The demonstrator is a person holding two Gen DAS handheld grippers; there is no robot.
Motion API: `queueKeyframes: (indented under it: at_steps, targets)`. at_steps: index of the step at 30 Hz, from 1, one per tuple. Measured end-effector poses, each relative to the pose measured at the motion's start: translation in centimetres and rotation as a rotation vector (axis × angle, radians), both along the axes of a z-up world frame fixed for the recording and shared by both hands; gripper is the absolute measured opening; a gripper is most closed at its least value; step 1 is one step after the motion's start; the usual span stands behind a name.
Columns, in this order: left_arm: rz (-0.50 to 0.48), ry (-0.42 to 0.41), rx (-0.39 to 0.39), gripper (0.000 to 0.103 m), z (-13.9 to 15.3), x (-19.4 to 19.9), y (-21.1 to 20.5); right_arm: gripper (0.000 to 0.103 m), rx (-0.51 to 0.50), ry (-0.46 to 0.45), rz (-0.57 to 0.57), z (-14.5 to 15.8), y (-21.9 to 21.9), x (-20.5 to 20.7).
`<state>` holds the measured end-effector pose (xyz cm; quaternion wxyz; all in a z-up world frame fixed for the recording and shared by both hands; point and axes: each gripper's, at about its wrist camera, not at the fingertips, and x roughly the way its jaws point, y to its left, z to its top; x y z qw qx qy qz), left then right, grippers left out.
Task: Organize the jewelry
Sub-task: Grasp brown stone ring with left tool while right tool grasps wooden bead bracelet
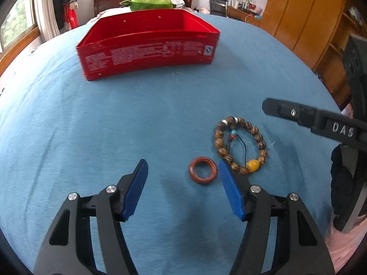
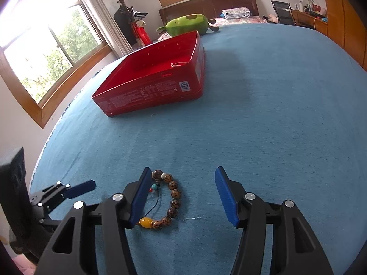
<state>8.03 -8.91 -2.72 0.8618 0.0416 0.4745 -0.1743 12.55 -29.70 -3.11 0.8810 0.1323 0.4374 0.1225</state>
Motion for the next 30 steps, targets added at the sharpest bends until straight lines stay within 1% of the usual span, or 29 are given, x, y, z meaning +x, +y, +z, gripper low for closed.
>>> queueKeyframes:
  at_steps: [3,4,6,8,9,10,14,17,20,24,25,27,30]
  targets:
    - [0.001,0.020,0.018,0.056,-0.7,0.3,-0.5,0.058,0.005,-0.006,0.005,0.1,-0.1,-0.1]
    - [0.001,0.024,0.018,0.055,-0.8,0.4,-0.6,0.059,0.004,-0.008,0.010,0.2,0.0,-0.1]
    - [-0.004,0.007,0.025,0.052,-1.0,0.5,-0.8,0.060,-0.001,-0.008,0.019,0.2,0.3,0.0]
    - [-0.011,0.007,0.006,0.037,-1.1,0.7,-0.9,0.060,-0.006,-0.002,0.026,0.0,0.6,0.1]
    - [-0.019,0.012,-0.014,0.031,-1.1,0.8,-0.8,0.060,-0.009,0.004,0.031,-0.1,0.7,0.2]
    - [-0.023,0.017,-0.026,0.027,-1.1,0.9,-0.7,0.060,-0.012,0.009,0.035,-0.3,0.9,0.3]
    - [-0.030,0.043,-0.080,0.027,-1.2,1.7,0.1,0.060,-0.013,0.030,0.048,-0.9,1.4,0.6]
    - [0.008,0.036,-0.092,0.027,-1.0,2.3,1.5,0.060,-0.023,0.038,0.056,-0.9,1.7,0.5]
    - [0.055,0.039,-0.116,0.027,-0.7,3.1,3.4,0.060,-0.015,0.035,0.090,-0.7,2.5,0.1]
    - [0.121,0.002,-0.105,0.027,0.0,3.9,5.5,0.059,-0.028,0.046,0.146,-0.6,4.3,-0.3]
    - [0.131,-0.001,-0.105,0.027,0.1,4.0,6.0,0.058,-0.034,0.056,0.157,-0.7,4.8,-0.3]
    - [0.146,-0.003,-0.100,0.027,0.2,4.2,6.7,0.053,-0.041,0.077,0.174,-1.0,5.7,-0.2]
    - [0.147,0.001,-0.088,0.027,0.2,4.3,7.3,0.047,-0.057,0.098,0.182,-1.5,6.6,-0.2]
